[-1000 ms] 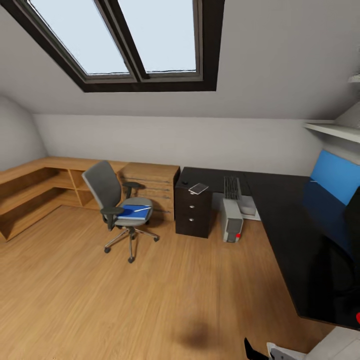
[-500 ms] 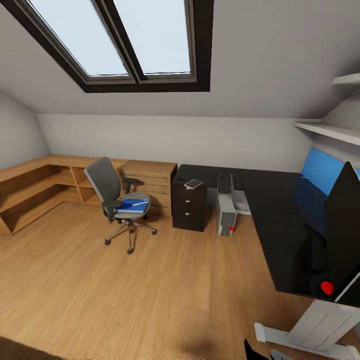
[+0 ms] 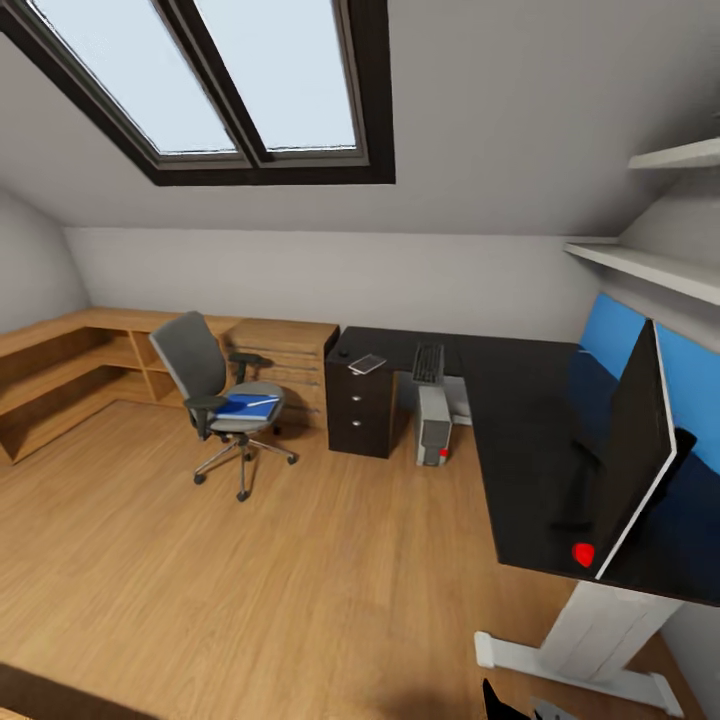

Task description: In the bedroom, organize the workspace by keeping the computer under the desk, ensuring the monitor is on the desk, placing the keyboard on the desk next to the monitor, placing the mouse on the desk next to the keyboard, moving the folder from the swivel chair onto the desk next to the mouse, stacking the notebook on top of the folder with the pen on top of the notebook, and positioning the swivel chair next to the desk.

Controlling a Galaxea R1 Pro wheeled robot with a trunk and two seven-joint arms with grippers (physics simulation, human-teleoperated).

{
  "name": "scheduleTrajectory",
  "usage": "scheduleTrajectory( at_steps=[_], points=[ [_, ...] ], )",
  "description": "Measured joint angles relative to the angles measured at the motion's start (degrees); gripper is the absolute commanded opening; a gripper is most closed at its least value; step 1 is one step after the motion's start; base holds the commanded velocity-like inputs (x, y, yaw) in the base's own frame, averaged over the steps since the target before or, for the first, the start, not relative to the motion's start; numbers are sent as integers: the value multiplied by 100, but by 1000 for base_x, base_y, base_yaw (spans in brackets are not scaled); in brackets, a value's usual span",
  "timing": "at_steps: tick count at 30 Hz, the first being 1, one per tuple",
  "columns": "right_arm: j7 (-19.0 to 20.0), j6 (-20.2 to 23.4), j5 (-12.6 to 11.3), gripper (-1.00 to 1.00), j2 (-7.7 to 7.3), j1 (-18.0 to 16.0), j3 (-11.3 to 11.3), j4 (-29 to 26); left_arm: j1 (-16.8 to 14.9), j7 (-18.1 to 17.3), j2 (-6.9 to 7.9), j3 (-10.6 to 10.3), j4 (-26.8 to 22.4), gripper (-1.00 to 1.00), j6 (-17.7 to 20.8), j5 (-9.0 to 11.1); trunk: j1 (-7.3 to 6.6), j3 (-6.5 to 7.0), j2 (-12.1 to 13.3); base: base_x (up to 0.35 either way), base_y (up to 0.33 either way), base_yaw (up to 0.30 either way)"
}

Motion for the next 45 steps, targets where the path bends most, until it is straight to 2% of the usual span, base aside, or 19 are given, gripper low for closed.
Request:
scheduleTrajectory(
  at_steps=[7,17,30,45],
  points=[
    [-33,-4,4,100,-1,0,6,-1,-5,3,0,6,18,100,-27,-15,1,1,4,-49,-177,-46],
    [-33,-3,10,100,-6,1,8,-1,-1,1,-1,11,18,100,-28,-17,0,0,0,-21,-10,-232],
    [-34,-7,14,100,-6,1,12,-3,-2,0,-6,8,18,100,-39,-17,2,0,0,-252,-48,-254],
    [-34,-12,18,100,-5,0,9,-8,0,-1,-9,5,16,100,-37,-17,-1,-16,0,-23,-267,1]
  ],
)
